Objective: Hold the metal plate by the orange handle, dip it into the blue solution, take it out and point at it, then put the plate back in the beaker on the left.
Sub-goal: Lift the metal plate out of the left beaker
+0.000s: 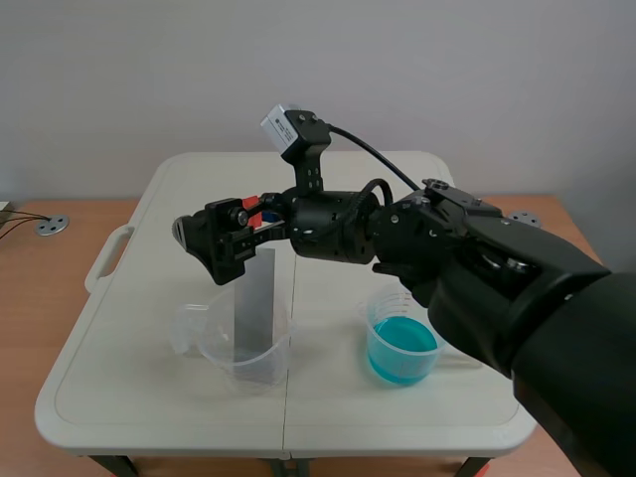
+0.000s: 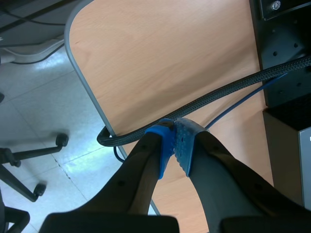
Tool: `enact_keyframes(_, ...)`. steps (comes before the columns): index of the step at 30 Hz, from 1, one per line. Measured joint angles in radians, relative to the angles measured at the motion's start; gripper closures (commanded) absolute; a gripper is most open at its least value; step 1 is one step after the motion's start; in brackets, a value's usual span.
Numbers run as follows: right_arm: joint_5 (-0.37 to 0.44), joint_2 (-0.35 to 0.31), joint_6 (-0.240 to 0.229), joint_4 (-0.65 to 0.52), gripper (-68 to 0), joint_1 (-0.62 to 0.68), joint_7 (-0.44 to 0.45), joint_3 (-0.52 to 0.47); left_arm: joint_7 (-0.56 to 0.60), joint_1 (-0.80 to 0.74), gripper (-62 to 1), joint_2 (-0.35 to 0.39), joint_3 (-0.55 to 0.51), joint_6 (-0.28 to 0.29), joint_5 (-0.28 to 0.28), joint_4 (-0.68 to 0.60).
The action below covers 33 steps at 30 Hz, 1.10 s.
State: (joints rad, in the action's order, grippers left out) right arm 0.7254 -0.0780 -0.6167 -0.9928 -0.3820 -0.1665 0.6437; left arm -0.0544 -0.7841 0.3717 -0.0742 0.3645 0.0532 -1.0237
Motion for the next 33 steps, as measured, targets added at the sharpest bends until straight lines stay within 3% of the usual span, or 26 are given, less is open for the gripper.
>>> enact_keyframes(7,0.036,0.0,-0.001,0.0,-56.4,0.0,-0.027,0.0,0.0,0.0,-2.1,0.0,0.0,0.0,0.0,0.0)
enact_keyframes(24,0.036,0.0,-0.001,0.0,-9.9,0.0,-0.022,0.0,0.0,0.0,-2.1,0.0,0.0,0.0,0.0,0.0)
enact_keyframes(29,0.036,0.0,-0.002,0.0,-3.0,0.0,-0.022,0.0,0.0,0.0,-2.1,0.0,0.0,0.0,0.0,0.0)
enact_keyframes(33,0.035,0.0,-0.06,0.0,-1.3,0.0,-0.022,0.0,0.0,0.0,-2.1,0.0,0.0,0.0,0.0,0.0)
